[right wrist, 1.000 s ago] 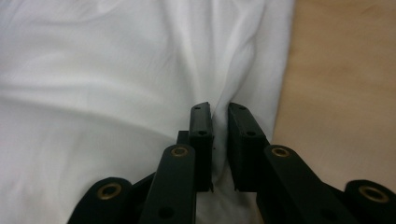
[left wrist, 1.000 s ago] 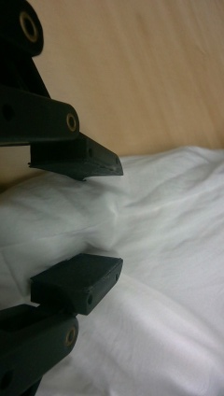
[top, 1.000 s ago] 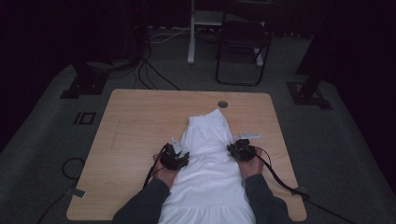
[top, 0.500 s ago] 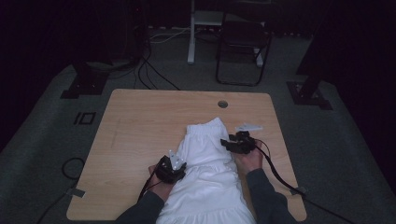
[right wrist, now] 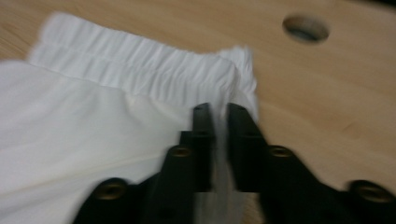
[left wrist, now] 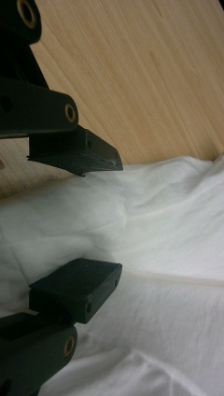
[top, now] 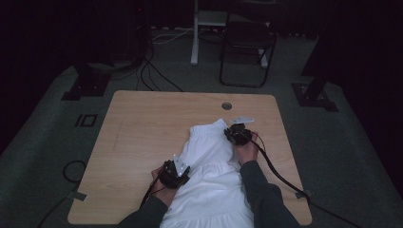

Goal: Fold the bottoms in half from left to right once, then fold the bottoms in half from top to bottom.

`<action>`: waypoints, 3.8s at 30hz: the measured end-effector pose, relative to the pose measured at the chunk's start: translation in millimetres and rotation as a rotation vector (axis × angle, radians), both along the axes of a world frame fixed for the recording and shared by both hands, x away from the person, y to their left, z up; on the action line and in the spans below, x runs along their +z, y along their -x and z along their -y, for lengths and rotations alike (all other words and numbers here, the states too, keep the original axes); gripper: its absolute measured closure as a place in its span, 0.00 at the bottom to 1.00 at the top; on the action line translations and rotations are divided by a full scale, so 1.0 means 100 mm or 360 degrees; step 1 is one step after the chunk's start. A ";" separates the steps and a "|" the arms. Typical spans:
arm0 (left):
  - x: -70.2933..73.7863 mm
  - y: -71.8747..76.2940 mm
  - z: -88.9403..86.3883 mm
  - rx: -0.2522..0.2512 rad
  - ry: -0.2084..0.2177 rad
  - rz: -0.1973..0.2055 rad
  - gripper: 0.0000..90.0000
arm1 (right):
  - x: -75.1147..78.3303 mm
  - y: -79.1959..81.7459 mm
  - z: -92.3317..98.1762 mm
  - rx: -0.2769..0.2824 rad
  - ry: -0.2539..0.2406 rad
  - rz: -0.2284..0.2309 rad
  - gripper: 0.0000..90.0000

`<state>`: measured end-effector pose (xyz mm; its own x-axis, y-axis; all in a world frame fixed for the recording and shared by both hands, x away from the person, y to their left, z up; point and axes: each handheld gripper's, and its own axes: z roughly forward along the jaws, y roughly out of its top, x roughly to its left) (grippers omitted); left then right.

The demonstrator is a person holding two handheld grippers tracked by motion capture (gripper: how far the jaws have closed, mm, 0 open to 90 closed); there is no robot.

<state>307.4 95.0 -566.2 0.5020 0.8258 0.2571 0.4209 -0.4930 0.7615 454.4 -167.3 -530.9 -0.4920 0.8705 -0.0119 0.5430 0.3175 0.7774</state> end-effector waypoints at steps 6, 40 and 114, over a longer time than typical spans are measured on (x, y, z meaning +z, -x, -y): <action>0.00 0.00 0.00 -0.0001 0.0000 -0.0003 0.50 | -0.09 -0.06 0.04 -0.0027 -0.0100 -0.0088 0.35; 0.70 -0.72 -0.19 -0.0087 0.0432 -0.0115 0.41 | -0.33 0.12 -0.12 -0.0031 -0.0164 -0.0102 0.85; 1.74 -1.56 -0.11 -0.0151 0.0424 0.0030 0.91 | 1.21 -0.26 -0.21 0.0164 -0.0346 0.0250 0.93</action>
